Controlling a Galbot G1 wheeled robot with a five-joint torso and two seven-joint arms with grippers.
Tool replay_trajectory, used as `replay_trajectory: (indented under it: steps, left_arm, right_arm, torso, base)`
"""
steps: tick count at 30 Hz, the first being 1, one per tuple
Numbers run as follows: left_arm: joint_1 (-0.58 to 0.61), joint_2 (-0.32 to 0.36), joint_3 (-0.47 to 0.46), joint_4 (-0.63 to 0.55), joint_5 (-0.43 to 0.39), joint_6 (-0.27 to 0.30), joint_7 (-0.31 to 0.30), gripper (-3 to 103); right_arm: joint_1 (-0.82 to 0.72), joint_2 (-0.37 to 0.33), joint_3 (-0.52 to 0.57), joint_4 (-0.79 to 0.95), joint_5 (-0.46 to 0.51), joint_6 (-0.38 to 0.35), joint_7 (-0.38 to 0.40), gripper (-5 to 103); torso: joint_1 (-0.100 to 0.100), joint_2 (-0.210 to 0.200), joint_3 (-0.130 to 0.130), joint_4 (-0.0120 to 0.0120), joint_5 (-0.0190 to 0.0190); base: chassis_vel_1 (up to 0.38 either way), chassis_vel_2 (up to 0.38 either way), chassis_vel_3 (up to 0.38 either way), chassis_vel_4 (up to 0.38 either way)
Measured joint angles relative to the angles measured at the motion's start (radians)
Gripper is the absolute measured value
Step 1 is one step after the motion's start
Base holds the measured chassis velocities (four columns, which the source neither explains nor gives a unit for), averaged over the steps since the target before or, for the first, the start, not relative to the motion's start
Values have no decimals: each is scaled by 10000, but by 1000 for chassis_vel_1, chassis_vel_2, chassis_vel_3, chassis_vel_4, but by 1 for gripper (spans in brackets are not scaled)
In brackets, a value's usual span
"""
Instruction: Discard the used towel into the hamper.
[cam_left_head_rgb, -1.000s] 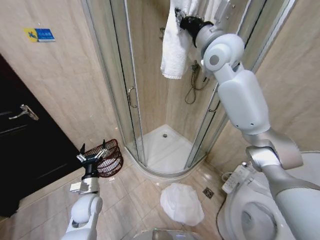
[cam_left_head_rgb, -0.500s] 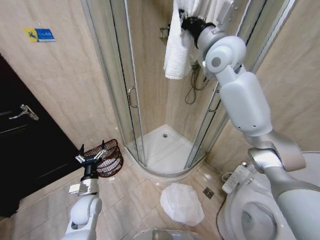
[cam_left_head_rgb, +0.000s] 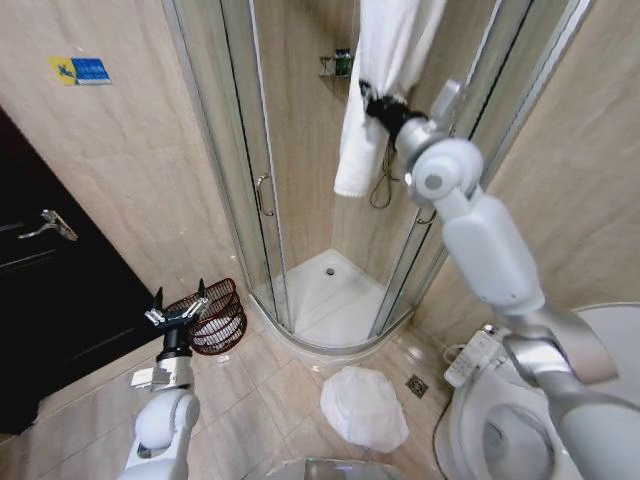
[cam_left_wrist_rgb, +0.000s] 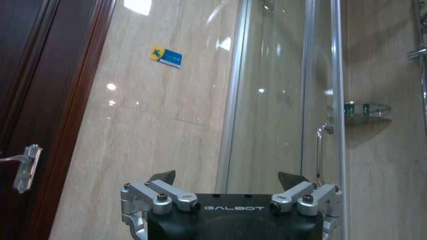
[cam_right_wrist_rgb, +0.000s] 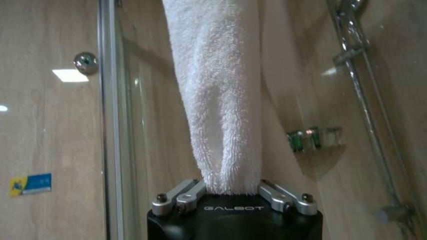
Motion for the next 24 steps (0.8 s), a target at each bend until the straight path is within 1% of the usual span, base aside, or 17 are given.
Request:
replay_trajectory:
  steps: [7,10,11,13,14,15,16,17,19,21,23,24]
  left_arm:
    - [-29,18,24,68,-24,-23,17,100]
    - [-59,77,27,121,-28,-26,35,100]
    - [-59,77,27,121,-28,-26,35,100]
    - [-75,93,30,160,-29,-27,38,100]
    - [-75,93,30,160,-29,-27,38,100]
    - [-74,98,33,186,-30,-34,40,100]
    - [-69,102,51,232,-29,-70,43,100]
    - [-69,102,51,232,-29,-70,43,100]
    - [-42,99,75,256,-27,-104,51,100]
    - [-24,88,135,264,-4,-110,74,100]
    - [-25,87,155,265,6,-111,78,100]
    - [-24,85,189,267,38,-111,95,100]
  right_arm:
    - [-816,-136,211,511,-111,33,22,10]
    - [-1507,-119,331,792,-370,65,17,10]
    - [-1507,-119,331,792,-370,65,17,10]
    - [-2185,-123,499,981,-644,110,-53,10]
    - [-2185,-123,499,981,-644,110,-53,10]
    - [-2522,-130,579,1051,-759,124,-96,10]
    - [-3200,-135,831,1242,-994,150,-207,10]
    - [-3200,-135,831,1242,-994,150,-207,10]
    - [-3906,-138,1060,1403,-1208,166,-334,10]
    - [-4768,-134,1480,1585,-1578,231,-682,10]
    - [-4996,-126,1615,1611,-1721,272,-810,10]
    - [-5405,-101,1845,1651,-2026,367,-1036,10]
  torso:
    - [2,0,0,2,-2]
    - [1,0,0,3,-3]
    - [1,0,0,3,-3]
    - [1,0,-1,4,-4]
    - [1,0,-1,4,-4]
    - [1,0,0,2,-3]
    - [2,0,0,4,-3]
    - [2,0,0,4,-3]
    - [2,-1,2,2,0]
    - [3,-2,3,1,1]
    - [3,-2,2,1,-1]
    - [2,-2,1,1,-3]
  base:
    - [0,0,0,0]
    - [0,0,0,0]
    - [0,0,0,0]
    - [0,0,0,0]
    - [0,0,0,0]
    - [0,0,0,0]
    - [0,0,0,0]
    - [0,0,0,0]
    - [0,0,0,0]
    - [0,0,0,0]
    - [0,0,0,0]
    - [0,0,0,0]
